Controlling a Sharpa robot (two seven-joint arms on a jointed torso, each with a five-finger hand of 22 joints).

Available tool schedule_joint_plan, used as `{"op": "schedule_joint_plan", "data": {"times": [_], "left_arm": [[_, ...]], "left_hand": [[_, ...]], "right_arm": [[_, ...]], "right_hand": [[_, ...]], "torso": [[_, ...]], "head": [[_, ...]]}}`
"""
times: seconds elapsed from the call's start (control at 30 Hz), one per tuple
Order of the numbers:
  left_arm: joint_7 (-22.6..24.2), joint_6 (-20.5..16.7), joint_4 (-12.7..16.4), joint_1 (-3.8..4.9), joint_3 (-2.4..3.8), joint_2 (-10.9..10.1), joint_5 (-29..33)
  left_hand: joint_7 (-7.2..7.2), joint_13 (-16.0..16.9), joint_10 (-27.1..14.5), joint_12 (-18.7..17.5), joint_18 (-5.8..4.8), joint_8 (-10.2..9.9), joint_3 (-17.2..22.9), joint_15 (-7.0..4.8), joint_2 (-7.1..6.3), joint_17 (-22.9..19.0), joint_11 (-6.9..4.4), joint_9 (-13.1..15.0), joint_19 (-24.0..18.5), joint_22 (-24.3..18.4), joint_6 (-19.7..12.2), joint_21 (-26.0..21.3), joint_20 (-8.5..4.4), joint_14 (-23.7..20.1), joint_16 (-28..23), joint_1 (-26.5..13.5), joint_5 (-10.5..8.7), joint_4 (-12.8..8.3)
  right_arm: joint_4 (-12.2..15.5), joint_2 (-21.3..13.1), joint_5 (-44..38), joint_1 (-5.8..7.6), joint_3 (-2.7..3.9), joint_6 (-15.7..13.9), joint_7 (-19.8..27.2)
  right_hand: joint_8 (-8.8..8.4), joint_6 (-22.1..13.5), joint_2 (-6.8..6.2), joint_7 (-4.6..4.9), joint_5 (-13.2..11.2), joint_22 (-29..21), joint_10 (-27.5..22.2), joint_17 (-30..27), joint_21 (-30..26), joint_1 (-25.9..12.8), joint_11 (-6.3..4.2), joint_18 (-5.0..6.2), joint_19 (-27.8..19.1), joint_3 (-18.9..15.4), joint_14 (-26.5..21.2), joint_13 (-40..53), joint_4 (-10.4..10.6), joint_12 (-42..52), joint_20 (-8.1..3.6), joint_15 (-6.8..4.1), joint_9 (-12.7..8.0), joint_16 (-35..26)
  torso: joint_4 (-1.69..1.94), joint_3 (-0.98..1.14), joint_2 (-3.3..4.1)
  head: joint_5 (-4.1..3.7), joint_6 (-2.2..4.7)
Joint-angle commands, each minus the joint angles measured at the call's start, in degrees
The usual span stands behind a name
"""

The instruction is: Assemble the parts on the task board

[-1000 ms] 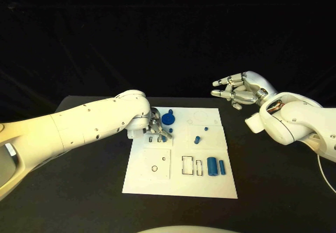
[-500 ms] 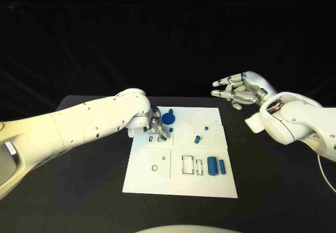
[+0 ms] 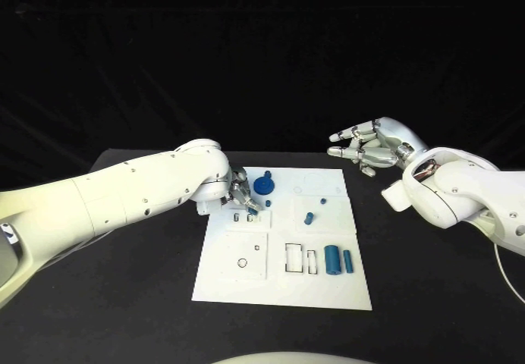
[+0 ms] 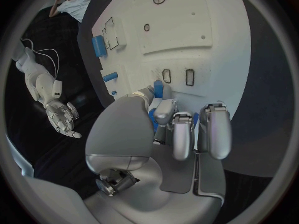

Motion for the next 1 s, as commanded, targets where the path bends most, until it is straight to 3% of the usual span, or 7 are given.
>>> {"op": "schedule_joint_plan", "data": {"times": [0.03,0.2,0.4,0.73,1.0], "left_arm": [[0.6,-3.3,0.8,0.02,0.03,-0.5,0.4],[0.1,-7.9,2.7,-0.24,-0.02,-1.6,-0.9],[-0.6,-9.5,4.4,-0.82,-0.06,-2.7,-2.3],[-1.1,-9.0,5.2,-2.15,-0.11,-3.6,-4.2],[-1.4,-6.5,5.9,-2.59,-0.11,-3.9,-4.7]], "left_hand": [[-0.15,0.1,0.4,-0.3,-0.22,0.5,9.2,0.24,-0.39,15.1,0.07,0.5,1.6,5.1,0.1,-0.3,0.37,5.9,0.1,-1.1,-0.03,-8.1],[-0.28,0.8,1.0,0.4,-0.42,1.1,11.7,0.1,-1.65,15.1,-0.09,1.3,2.1,6.0,0.1,0.3,0.25,5.9,0.1,-1.7,0.06,-9.3],[-0.36,0.9,1.2,0.5,-0.52,1.4,13.0,0.07,-2.35,15.1,-0.15,1.7,2.3,6.4,0.2,0.6,0.21,5.9,0.1,-2.3,0.05,-9.8],[-0.4,0.2,1.0,0.0,-0.57,1.7,14.0,0.06,-2.64,15.1,-0.19,2.0,2.3,6.7,0.3,0.7,0.18,5.9,0.1,-2.9,0.04,-10.0],[-0.4,0.0,1.0,-0.2,-0.58,1.7,14.2,0.05,-2.77,15.1,-0.19,2.1,2.4,6.7,0.3,0.8,0.18,5.9,0.1,-3.1,0.03,-10.0]], "right_arm": [[-0.1,0.1,-0.9,-0.11,-0.04,1.6,-0.5],[-0.1,0.0,-0.9,-0.17,-0.08,1.5,-0.4],[-0.1,0.0,-0.9,-0.25,-0.1,1.6,-0.4],[-0.1,-0.1,-0.2,-0.29,-0.11,1.6,-0.4],[-0.1,-0.1,-0.2,-0.3,-0.11,1.6,-0.2]], "right_hand": [[0.09,0.2,0.24,0.15,-0.2,0.0,0.4,0.0,-0.2,-0.2,-0.12,0.71,-0.3,-0.4,0.7,-0.1,0.0,0.4,-0.1,-0.12,0.0,-0.3],[0.07,0.1,0.37,0.19,-1.3,-0.2,0.4,-0.1,-0.4,-0.4,-0.07,0.72,-0.3,-1.0,0.7,-0.2,0.5,0.6,-0.07,-0.08,0.0,-0.4],[0.07,0.0,0.58,0.24,-2.6,-0.4,0.3,-0.2,-0.6,-0.4,-0.01,0.73,-0.2,-1.7,0.7,-0.4,0.9,0.8,-0.03,-0.04,0.0,-0.4],[0.14,0.0,0.99,0.27,-4.0,-0.6,0.3,-0.2,-0.8,-0.5,0.03,0.73,-0.1,-2.5,0.7,-0.5,1.5,1.2,0.0,0.0,0.0,-0.5],[0.15,0.0,1.04,0.28,-4.1,-0.7,0.2,-0.2,-0.9,-0.5,0.03,0.75,-0.2,-2.6,0.7,-0.6,1.6,1.2,0.0,0.0,0.0,-0.5]], "torso": [[0.05,0.0,0.07],[0.14,-0.06,0.1],[0.05,-0.08,0.11],[-0.06,-0.11,0.19],[-0.09,-0.08,0.15]], "head": [[0.17,0.12],[0.26,0.12],[0.55,0.01],[0.81,-0.35],[0.87,-0.7]]}}
